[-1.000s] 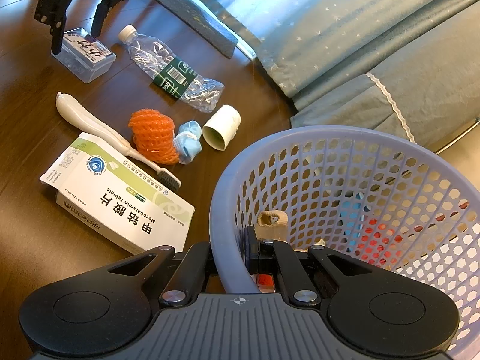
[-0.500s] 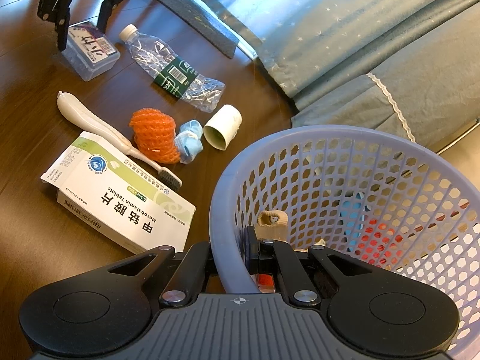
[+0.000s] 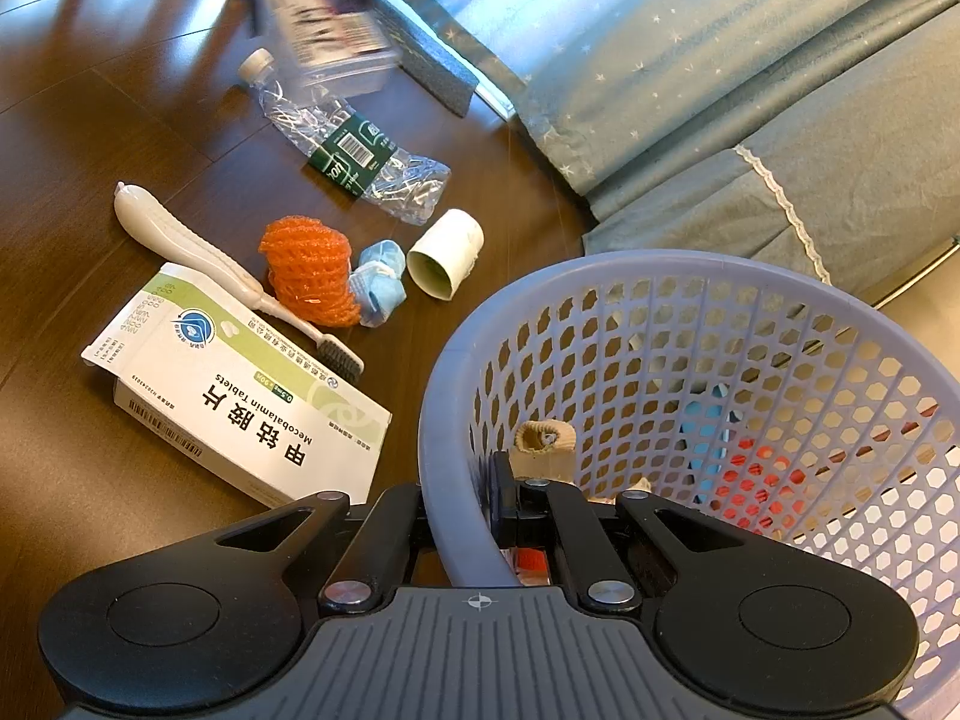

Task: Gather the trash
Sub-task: 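Carry the toothpick box over the wastebasket and open the left tool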

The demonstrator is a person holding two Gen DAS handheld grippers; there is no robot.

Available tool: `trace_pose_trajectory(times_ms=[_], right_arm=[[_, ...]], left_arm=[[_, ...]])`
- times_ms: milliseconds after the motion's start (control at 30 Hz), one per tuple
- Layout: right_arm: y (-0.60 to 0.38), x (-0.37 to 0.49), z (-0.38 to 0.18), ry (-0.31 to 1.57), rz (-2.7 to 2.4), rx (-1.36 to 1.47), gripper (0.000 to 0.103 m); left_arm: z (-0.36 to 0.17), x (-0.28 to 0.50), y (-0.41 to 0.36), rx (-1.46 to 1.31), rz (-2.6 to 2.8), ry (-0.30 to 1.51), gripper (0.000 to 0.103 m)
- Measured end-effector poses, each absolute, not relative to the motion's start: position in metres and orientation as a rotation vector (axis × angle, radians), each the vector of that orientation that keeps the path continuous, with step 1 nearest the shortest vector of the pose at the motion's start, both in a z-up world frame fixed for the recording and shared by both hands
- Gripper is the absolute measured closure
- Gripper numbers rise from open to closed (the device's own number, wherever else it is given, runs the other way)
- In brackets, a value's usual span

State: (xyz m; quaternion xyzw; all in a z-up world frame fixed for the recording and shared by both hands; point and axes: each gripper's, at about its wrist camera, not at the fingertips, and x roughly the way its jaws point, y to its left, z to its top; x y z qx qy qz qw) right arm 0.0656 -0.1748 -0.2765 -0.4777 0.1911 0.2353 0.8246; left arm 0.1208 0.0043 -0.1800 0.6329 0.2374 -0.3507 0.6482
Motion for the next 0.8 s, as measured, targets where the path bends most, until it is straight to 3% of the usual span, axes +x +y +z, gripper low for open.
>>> trace_pose_trajectory(times_ms=[267, 567, 633, 667, 700, 800], right_arm=[[-0.174, 0.065, -0.277, 0.407, 0.499, -1.014, 0.102], [-0.175, 0.065, -0.277, 0.406, 0.496, -1.003, 0.102], [-0.175, 0.066, -0.276, 0.407, 0.495, -1.000, 0.102], [-0.175, 0.066, -0.275, 0.407, 0.494, -0.998, 0.102], [-0.175, 0.066, -0.275, 0.407, 0.494, -0.997, 0.102], [-0.176, 0.066, -0.275, 0.408, 0.494, -0.995, 0.102]], left_arm=[[-0.139, 0.108, -0.067, 1.495, -0.889, 0.263, 0.051], [-0.148, 0.118, -0.138, 1.516, -0.993, 0.133, 0.050], [-0.154, 0.124, -0.151, 1.513, -0.992, 0.097, 0.046], [-0.158, 0.127, -0.156, 1.511, -0.979, 0.066, 0.031], [-0.160, 0.131, -0.160, 1.506, -0.960, 0.039, 0.027], [-0.153, 0.141, -0.166, 1.445, -0.922, 0.059, 0.027]])
